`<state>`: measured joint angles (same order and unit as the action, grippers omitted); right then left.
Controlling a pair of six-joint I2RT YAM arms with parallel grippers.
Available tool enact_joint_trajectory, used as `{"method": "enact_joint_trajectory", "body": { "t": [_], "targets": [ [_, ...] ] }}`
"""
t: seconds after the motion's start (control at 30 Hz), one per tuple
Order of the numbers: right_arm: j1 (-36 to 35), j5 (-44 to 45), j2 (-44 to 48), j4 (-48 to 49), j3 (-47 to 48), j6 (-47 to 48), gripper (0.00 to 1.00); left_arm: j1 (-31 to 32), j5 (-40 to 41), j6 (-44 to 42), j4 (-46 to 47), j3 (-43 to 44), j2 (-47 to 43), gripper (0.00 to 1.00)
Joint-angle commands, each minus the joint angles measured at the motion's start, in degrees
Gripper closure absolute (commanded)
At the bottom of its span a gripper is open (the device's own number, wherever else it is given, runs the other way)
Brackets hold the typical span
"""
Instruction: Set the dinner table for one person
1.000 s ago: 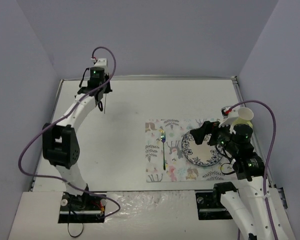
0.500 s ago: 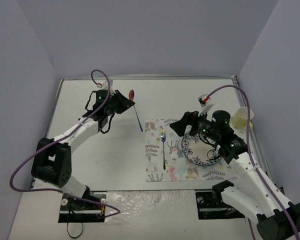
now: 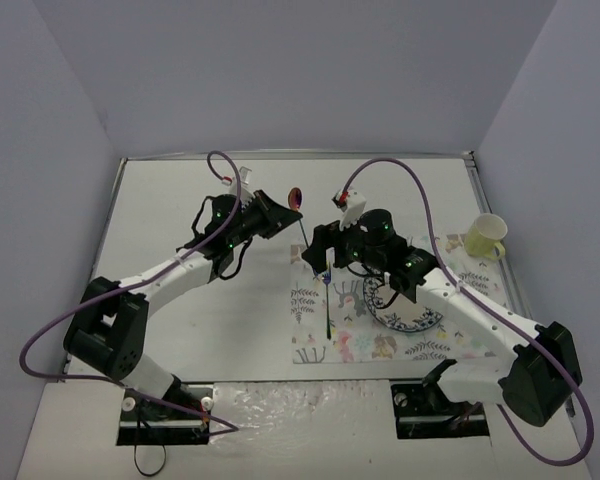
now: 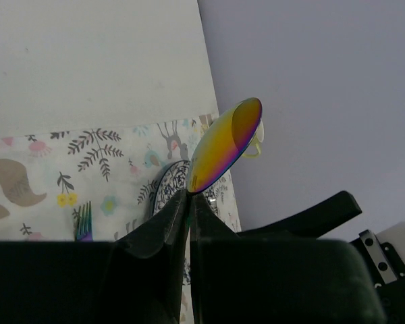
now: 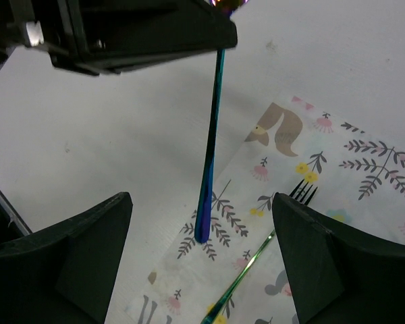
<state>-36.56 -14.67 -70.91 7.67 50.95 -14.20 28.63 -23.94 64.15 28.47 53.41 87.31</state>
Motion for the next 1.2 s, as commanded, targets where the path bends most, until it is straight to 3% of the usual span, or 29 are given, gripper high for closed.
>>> {"method": "enact_joint_trajectory", "body": {
  "t": [0.0,0.4,1.17],
  "targets": [
    [-1.01,4.12,-2.55,5.34,4.9,2.78,0.27,1.56,-1.02,1.64,8.09,0.99,-2.58,1.0],
    [-1.61,6.34,-7.51,4.89,8.59,4.1,0.48,3.39,-1.64,0.99,8.14,1.17,-2.21,1.0],
    [-3.05,10.29,-8.71,3.96,10.01,4.22,0.88,4.86,-1.06,-0.5,6.74,1.12,-1.05,1.0]
  ]
}}
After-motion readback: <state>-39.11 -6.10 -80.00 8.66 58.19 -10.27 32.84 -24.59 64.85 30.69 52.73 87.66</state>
